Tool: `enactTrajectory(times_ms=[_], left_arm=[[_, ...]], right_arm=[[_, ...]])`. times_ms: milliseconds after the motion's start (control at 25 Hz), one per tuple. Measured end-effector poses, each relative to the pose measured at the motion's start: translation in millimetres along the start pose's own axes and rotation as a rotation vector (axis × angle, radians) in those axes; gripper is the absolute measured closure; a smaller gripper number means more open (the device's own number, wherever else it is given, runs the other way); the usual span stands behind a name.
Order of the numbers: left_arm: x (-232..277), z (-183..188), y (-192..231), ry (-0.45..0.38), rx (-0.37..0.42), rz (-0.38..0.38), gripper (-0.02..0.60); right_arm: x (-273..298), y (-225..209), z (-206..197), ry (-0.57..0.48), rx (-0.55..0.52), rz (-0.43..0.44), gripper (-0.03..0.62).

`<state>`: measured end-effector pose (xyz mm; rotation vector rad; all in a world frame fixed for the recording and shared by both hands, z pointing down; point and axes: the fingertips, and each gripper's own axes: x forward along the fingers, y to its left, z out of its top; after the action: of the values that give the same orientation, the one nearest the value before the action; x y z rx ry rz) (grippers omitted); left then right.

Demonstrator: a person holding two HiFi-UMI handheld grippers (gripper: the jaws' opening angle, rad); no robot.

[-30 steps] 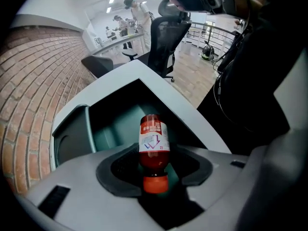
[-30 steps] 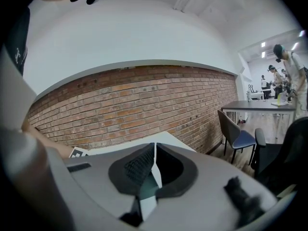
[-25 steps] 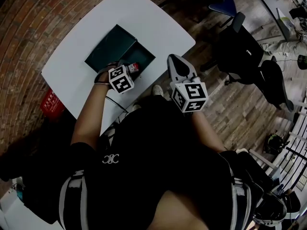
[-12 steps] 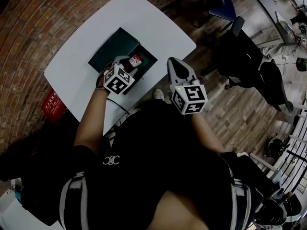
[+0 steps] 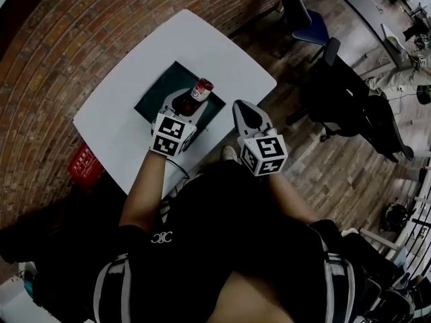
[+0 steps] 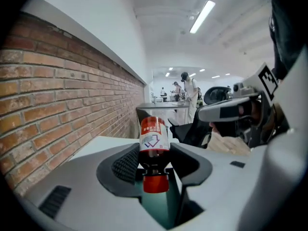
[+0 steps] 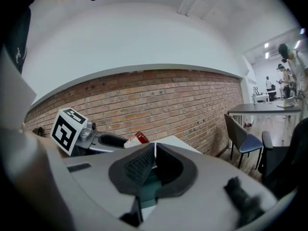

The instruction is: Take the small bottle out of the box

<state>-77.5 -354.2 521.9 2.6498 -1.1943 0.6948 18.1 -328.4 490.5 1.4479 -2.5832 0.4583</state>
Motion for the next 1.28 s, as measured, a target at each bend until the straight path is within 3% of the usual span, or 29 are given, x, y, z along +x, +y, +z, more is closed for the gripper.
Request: enactTrajectory(times_ms=[200, 400, 560, 960, 1280], left_arm=[[-18.8, 35.7, 3.9, -0.107, -0.006, 0.080, 0.371], [-39.3, 66.5, 11.0, -0.215, 0.010, 0.252, 0.371], [-46.0, 84.4, 7.7, -0.277, 0.000, 0.338, 0.371], [-38.4, 89.7, 9.4, -0.283, -0.023, 0.425, 0.371], [-38.4, 91.4, 7.7, -0.294, -0.051, 0.473, 0.371]], right_arm=[[-1.1, 5.2, 19.2, -0.077, -0.008, 0.010, 0.563], [-0.7, 3.2, 35.0, -0.112, -0.033, -0.003, 0.564], [-0.8, -2.6, 49.3, -0.150, -0.019, 0.002, 0.565], [8.9, -14.6, 64.7, -0.172, -0.026, -0.004, 0.565], [11.7, -16.7, 66.2, -0.172, -0.023, 0.047, 0.565]])
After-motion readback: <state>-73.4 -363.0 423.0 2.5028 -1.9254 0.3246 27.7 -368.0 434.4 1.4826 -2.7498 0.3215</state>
